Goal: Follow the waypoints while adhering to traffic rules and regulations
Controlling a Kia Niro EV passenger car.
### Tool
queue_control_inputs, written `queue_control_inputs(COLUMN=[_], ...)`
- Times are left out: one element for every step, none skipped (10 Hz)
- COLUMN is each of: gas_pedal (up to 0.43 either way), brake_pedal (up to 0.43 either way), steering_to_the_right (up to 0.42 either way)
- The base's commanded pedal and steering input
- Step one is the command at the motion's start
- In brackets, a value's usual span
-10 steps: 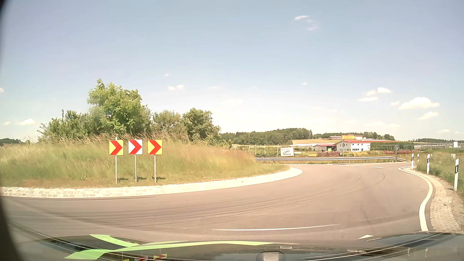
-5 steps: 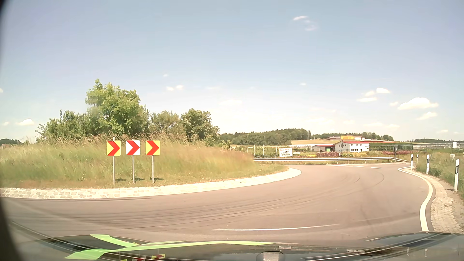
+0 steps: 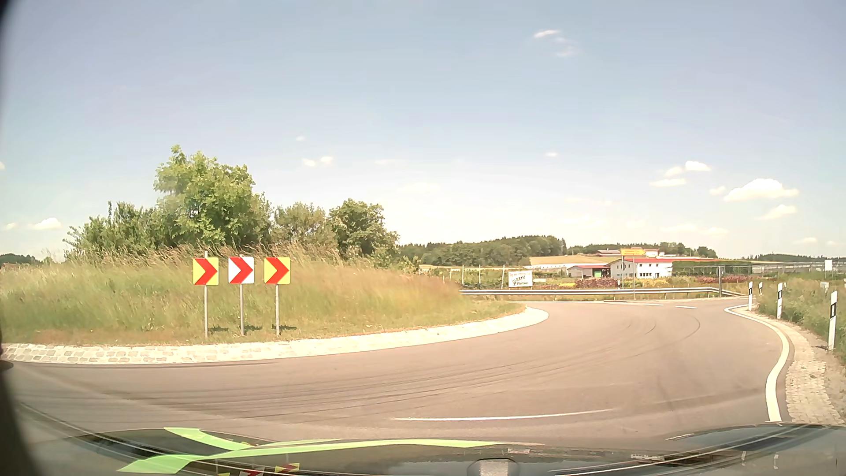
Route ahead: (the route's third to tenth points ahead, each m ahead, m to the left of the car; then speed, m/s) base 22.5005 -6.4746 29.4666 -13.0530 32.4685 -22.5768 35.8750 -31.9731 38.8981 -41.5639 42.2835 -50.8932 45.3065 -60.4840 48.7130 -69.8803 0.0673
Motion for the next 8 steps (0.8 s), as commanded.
queue_control_inputs(gas_pedal=[0.067,0.087,0.138,0.177,0.22,0.268,0.311,0.331], brake_pedal=[0.0,0.0,0.0,0.0,0.0,0.0,0.0,0.0], steering_to_the_right=[0.205,0.206,0.208,0.21,0.214,0.217,0.221,0.227])
